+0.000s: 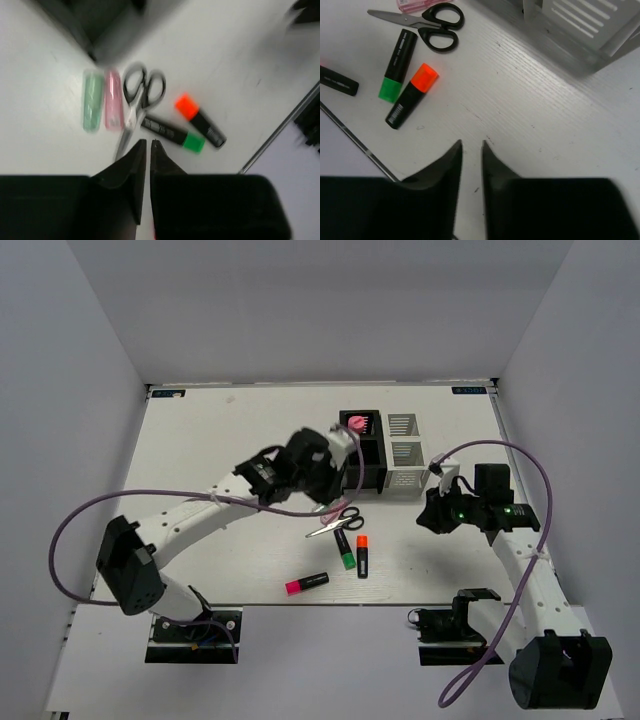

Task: Sort the stationery into containers
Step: Pick up the pen from the center of the board.

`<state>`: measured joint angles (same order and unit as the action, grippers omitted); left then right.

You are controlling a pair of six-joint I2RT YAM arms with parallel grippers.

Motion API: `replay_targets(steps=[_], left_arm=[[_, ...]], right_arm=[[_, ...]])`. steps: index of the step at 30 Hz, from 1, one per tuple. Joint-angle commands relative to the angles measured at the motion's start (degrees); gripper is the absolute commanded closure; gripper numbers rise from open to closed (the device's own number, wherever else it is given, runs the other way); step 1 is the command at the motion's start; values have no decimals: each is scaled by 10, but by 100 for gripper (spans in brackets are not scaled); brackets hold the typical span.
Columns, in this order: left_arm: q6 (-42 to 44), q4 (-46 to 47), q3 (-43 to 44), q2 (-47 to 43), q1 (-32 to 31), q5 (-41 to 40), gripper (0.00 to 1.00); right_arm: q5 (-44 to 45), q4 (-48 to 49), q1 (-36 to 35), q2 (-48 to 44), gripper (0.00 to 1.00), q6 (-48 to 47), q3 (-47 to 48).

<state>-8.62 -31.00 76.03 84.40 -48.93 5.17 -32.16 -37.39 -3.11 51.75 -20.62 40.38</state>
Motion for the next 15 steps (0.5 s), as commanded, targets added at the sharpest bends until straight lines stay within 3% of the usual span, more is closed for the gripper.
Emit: replay_targets(steps=[1,2,3,4,5,6,7,9,15], left_arm=[[8,-28,-103,11,-35,-26,85],[5,-15,-112,12,-44,-42,100],[-3,5,-122,16,-46,-43,100],[-10,14,-134,22,-46,-42,100],[-12,41,-138,25,-49,-39,95],[-17,49,-144,30,-50,-29,87],[-22,58,-155,37,-50,-25,78],[-21,88,-160,49,-57,-24,74],[-13,174,-174,90,-73,-46,68]], right_arm=[[-23,-5,-5,8,82,-9,16],[-23,-8,-5,8,93,-10,14],[-21,-5,-5,9,100,-8,12],[-20,-5,-6,6,100,-7,10],[-14,5,-5,6,96,-5,5],[-7,6,-5,5,86,-3,2],[-4,8,-5,8,64,1,0],[-4,7,-5,14,58,2,4],[-10,-1,-8,28,58,-1,9]])
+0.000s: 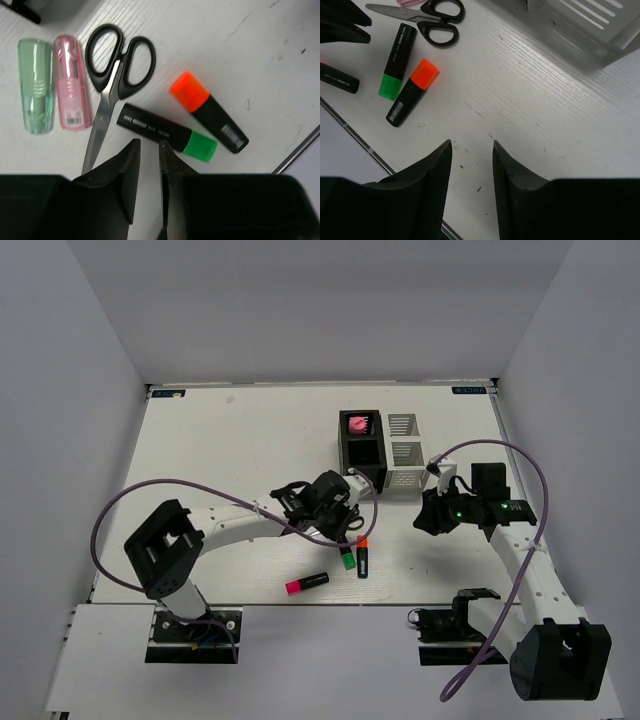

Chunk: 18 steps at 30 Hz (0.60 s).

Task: Sort the stationery into containers
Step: Pick up the pen from the center of the board.

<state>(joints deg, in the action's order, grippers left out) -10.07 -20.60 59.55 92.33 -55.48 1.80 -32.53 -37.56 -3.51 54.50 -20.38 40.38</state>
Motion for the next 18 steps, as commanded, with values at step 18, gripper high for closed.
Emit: replay_targets(steps=[18], left_arm=[[-1,121,64,121,10,-63,65]], right_arm=[[-10,-3,-6,-8,57,-10,8]])
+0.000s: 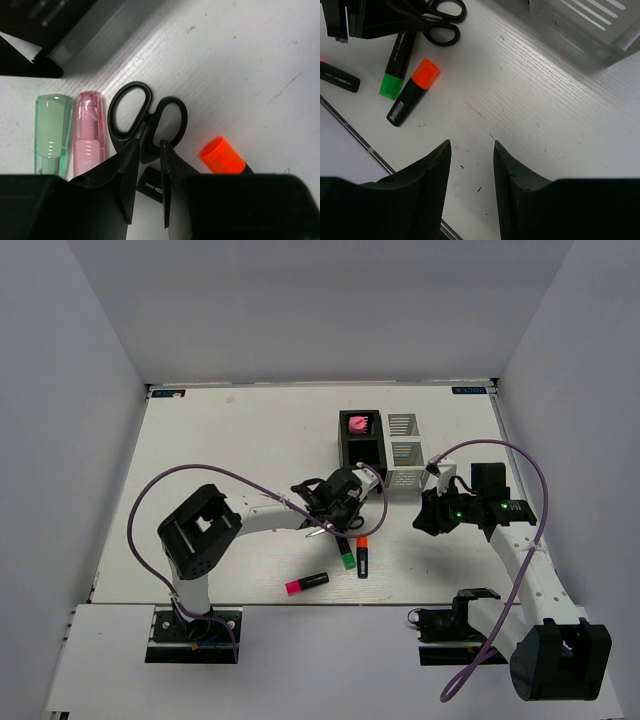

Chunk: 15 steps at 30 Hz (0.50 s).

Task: Sort the stationery into containers
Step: Pick up the pen from the center of the board.

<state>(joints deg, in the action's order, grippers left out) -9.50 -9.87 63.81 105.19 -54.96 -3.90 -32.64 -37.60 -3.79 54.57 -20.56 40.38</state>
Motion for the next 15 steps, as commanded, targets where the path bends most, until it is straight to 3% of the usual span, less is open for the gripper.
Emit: replay_targets(steps=[1,9,15], left_arm=[[-8,13,21,-9,6,-3,65],[-13,17,14,-13,27,1,63],[-28,42,-61,-102,70,-5,63]], right_arm=[[-10,-3,-3,-8,57,-9,9],[-7,-5,-5,-7,55,-12,8],[-7,-5,-4,-7,54,-13,8]])
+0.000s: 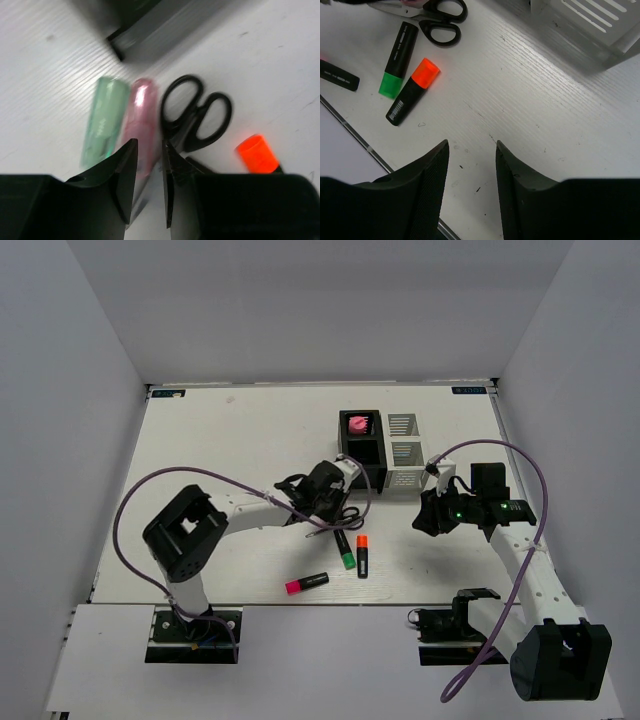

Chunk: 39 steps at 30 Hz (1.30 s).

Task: Sort the stationery into containers
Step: Pick up the pen from the center of the board.

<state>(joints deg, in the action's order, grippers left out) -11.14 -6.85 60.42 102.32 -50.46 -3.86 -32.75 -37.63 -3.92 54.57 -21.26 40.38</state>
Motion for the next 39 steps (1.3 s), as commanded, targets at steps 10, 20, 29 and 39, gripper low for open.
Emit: replay_targets(steps=[10,20,29,39], left_arm=[[15,-26,-49,-91,99,18,60],[30,-21,-27,-54,99,38,57],[64,-27,-1,-16,77,16,57],[83,-39,10,16,75,14,52]], right_arm=[[-7,-5,-9,-6,53,-5,10],[-7,-5,-7,-2,53,-5,10],[-12,-10,-6,1,51,-8,12],[-15,-10,-9,1,51,-9,13]])
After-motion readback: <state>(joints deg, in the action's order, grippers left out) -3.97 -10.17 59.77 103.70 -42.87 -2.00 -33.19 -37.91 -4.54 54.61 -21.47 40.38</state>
